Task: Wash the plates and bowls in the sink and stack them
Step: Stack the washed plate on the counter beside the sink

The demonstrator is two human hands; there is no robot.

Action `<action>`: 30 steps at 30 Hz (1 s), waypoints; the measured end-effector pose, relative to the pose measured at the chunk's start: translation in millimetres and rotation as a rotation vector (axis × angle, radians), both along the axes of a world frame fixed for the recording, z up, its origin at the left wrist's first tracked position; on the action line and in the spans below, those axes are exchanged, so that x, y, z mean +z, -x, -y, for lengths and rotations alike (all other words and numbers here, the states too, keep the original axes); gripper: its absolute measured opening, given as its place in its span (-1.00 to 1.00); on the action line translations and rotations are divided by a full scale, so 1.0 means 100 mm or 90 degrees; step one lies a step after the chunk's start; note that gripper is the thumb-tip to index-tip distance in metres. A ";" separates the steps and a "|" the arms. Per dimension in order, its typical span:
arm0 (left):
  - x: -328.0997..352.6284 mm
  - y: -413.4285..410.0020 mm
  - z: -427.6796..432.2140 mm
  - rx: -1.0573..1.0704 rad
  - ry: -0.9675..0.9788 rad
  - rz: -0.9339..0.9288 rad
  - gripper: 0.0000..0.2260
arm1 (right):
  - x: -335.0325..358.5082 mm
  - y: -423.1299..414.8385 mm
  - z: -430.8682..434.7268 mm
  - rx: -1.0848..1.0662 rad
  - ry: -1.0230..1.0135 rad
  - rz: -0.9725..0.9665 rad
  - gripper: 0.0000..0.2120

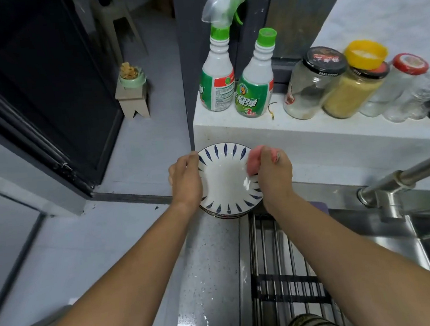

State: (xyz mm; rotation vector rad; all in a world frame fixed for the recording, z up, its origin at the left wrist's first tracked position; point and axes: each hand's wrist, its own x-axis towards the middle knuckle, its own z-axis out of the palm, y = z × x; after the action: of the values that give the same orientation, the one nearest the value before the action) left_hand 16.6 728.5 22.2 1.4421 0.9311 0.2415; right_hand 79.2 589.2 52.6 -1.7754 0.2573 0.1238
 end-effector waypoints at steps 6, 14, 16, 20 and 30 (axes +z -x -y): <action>-0.10 -0.04 0.03 -0.040 -0.076 -0.005 -0.60 | -0.15 -0.06 -0.03 -0.032 -0.015 0.027 -0.73; -0.20 -0.08 0.03 -0.052 -0.165 -0.046 -0.68 | -0.28 -0.04 -0.05 -0.113 -0.055 0.073 -0.77; -0.23 -0.06 0.02 -0.059 -0.177 -0.041 -0.70 | -0.27 -0.04 -0.06 -0.142 -0.082 0.082 -0.79; -0.24 -0.04 0.00 -0.054 -0.182 -0.038 -0.71 | -0.27 -0.09 0.01 -0.156 -0.104 0.061 -0.78; -0.13 0.04 0.01 -0.020 -0.173 -0.021 -0.49 | -0.08 0.02 0.46 -0.078 -0.078 -0.015 -0.77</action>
State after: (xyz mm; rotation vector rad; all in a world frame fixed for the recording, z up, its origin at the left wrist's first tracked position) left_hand 12.9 727.7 9.4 1.7125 0.9284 0.3312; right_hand 76.8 543.2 44.7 -1.6332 0.3669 0.0706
